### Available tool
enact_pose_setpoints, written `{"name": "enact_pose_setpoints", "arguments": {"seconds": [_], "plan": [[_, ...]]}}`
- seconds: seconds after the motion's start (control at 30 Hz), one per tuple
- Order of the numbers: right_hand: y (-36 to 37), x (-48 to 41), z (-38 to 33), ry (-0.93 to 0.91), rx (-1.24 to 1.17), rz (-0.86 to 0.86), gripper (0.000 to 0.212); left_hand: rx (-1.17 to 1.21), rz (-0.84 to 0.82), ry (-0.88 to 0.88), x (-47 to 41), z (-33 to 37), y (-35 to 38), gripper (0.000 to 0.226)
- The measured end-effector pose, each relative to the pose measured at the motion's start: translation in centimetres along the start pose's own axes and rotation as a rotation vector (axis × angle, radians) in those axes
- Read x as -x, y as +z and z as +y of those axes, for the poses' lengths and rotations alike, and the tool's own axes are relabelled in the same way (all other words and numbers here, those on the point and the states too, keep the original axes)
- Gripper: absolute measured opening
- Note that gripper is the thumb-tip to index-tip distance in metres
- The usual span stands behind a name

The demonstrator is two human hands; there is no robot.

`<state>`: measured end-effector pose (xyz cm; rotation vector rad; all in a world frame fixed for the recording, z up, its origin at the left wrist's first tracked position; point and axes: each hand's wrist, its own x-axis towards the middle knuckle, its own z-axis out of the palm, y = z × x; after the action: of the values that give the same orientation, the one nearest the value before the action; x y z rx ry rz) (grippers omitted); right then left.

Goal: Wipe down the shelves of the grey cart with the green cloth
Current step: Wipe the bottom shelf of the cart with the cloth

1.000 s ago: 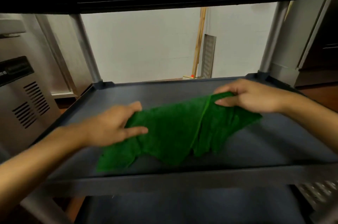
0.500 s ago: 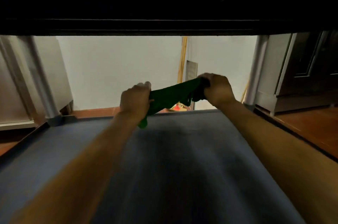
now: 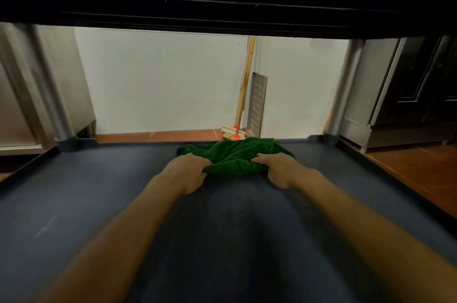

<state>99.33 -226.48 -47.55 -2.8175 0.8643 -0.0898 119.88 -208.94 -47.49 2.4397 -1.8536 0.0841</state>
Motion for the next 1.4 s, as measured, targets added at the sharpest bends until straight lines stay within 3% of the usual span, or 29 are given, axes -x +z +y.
{"name": "enact_pose_setpoints", "arguments": {"seconds": [0.2,0.9,1.17,1.33,1.4], "plan": [[-0.1,3.2,-0.4,-0.027,-0.051,-0.031,0.062,0.022,-0.017,-0.021,3.1,0.5,-0.9,0.016],[0.2,19.0,-3.8,-0.284,0.045,-0.059,0.066,-0.073,-0.108,0.034,19.5,5.7,-3.0,0.025],[-0.8,24.9,-4.6,-0.320,0.074,-0.074,0.070,0.080,-0.035,0.153,24.8,6.4,-3.6,0.030],[-2.6,27.6,-5.7,-0.324,0.072,-0.133,0.067,0.185,-0.142,0.156,25.7,7.0,-5.2,0.013],[-3.6,28.2,-6.1,-0.310,0.048,-0.179,0.064,0.204,-0.225,0.138,25.7,7.2,-6.3,0.023]]}}
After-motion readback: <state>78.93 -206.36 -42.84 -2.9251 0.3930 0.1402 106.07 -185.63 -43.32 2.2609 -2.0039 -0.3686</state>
